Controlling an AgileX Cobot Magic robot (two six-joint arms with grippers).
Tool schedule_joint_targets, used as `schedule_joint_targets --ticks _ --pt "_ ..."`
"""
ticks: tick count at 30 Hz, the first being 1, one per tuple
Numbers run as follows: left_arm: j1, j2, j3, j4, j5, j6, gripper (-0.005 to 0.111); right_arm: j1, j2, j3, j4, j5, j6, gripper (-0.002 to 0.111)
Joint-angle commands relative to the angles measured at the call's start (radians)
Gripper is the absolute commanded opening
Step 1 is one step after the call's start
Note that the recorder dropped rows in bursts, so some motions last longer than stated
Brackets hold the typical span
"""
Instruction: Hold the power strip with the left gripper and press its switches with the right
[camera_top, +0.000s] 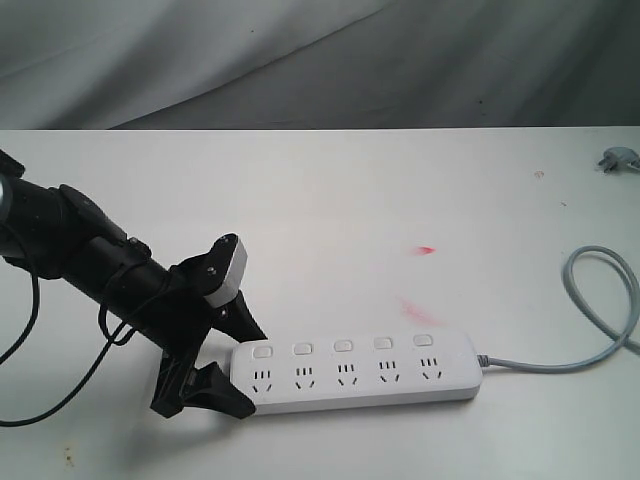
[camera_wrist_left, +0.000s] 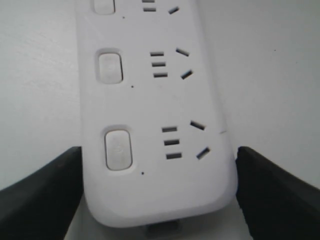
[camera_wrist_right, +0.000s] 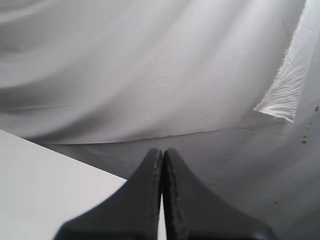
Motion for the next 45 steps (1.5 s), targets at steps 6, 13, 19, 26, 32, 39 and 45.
schedule_joint_targets --ticks 6,13,19,26,32,39,45 --pt "-0.006 0.004 -0.005 -0.001 -0.006 0.006 0.002 -0.004 -0.033 0.000 0.065 -0.011 0.113 0.000" --pt "-0.006 0.004 -0.005 -0.001 -0.006 0.006 0.002 -0.004 -0.064 0.000 -0.255 0.126 0.581 0.000" --pt "-0.006 0.004 -0.005 -0.001 -0.006 0.006 0.002 -0.004 -0.131 0.000 -0.867 0.328 1.132 0.000" --pt "-0.006 0.004 -0.005 -0.001 -0.006 0.006 0.002 -0.047 -0.244 0.023 -1.020 0.358 1.150 0.000" --pt "-0.006 0.004 -0.005 -0.001 -0.006 0.006 0.002 -0.183 -0.389 0.214 -1.016 0.295 1.144 0.000" --pt "-0.006 0.004 -0.005 -0.001 -0.006 0.006 0.002 -0.269 -0.522 0.457 -1.014 0.295 1.053 0.000" --pt "-0.006 0.004 -0.005 -0.001 -0.006 0.006 0.002 -0.312 -0.619 0.642 -1.026 0.182 1.029 0.000"
